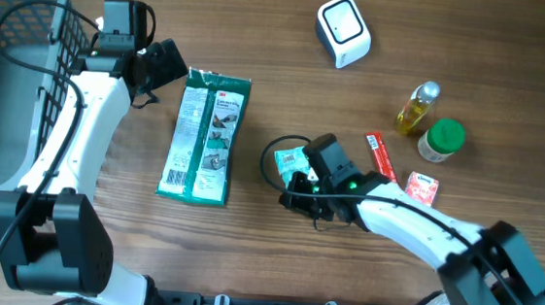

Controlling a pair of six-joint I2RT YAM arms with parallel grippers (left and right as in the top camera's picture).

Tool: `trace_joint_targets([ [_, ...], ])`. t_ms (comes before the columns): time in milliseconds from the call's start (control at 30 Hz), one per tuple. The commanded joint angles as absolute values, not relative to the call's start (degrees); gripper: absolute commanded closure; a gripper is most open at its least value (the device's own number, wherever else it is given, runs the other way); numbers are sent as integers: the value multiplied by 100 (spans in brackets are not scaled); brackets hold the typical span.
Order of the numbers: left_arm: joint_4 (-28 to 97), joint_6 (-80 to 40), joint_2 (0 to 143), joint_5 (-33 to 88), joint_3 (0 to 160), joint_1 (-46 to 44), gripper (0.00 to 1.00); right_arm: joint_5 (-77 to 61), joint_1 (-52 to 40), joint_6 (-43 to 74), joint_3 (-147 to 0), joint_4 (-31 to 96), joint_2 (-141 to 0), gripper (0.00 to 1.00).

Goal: Scan the item barcode

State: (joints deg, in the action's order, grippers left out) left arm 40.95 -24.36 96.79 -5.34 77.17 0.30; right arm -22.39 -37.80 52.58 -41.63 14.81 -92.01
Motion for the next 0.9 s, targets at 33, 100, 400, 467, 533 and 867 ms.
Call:
trace_joint_targets([
  [33,4082,-2427,9664,-607,7760,34,0,-1103,-3649,4731,-4425,1857,-8490,72],
  [100,4082,-2427,9664,-607,7760,34,0,-475,-3629,4405,-4425,1920,-8464,58],
  [400,4082,-2427,9664,-607,7758,34,0,644,-3629,4818,-4156,2191,-8497,51],
  [467,4082,-2427,9664,-607,7758,32,0,639,-3629,4856,-4156,2191,-8497,51],
  [533,4082,-2427,9664,-607,7760,34,0,642,-3629,5017,-4154,2217,-8497,51],
  [867,4082,-2427,9664,-607,7760,34,0,657,-3629,5142,-4154,2418,-8497,65],
])
